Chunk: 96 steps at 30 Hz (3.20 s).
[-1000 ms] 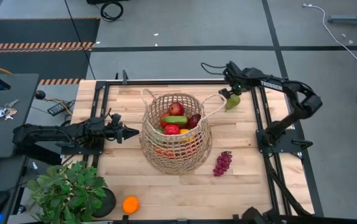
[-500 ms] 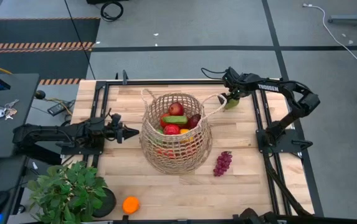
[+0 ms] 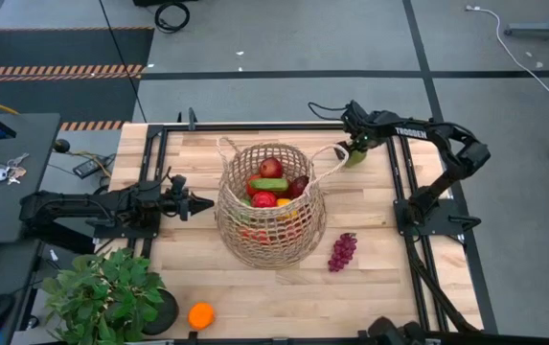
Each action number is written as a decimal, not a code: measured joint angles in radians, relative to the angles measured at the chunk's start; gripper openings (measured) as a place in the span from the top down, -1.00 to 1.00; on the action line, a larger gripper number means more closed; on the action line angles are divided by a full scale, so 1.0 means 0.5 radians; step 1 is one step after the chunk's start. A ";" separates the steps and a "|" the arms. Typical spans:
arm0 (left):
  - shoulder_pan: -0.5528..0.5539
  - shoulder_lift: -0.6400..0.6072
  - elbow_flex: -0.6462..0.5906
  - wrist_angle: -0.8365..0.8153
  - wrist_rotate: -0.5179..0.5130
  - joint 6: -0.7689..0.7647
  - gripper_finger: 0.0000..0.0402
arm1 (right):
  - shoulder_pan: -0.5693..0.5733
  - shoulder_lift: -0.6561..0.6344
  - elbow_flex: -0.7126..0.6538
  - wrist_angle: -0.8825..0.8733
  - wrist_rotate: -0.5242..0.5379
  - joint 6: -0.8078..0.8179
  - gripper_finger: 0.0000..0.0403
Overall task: Build produce basket
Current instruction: Put the green pear into the basket
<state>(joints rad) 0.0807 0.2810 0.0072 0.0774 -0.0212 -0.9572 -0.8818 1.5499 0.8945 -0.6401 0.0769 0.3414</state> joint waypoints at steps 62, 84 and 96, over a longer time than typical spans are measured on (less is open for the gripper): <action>0.000 0.000 0.000 0.001 0.000 0.002 0.56 | 0.317 -0.009 1.375 2.188 -1.138 1.436 -0.58; 0.000 0.000 0.000 0.001 0.000 0.001 0.55 | 0.374 -0.008 1.376 1.926 -1.251 1.425 -0.58; 0.000 0.000 0.000 0.001 0.000 0.000 0.58 | 0.663 -0.009 1.376 1.491 -1.105 0.930 -0.58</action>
<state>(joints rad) 0.0809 0.2811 0.0074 0.0780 -0.0212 -0.9572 -0.5503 1.5452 1.5826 0.1055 -0.4755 0.8066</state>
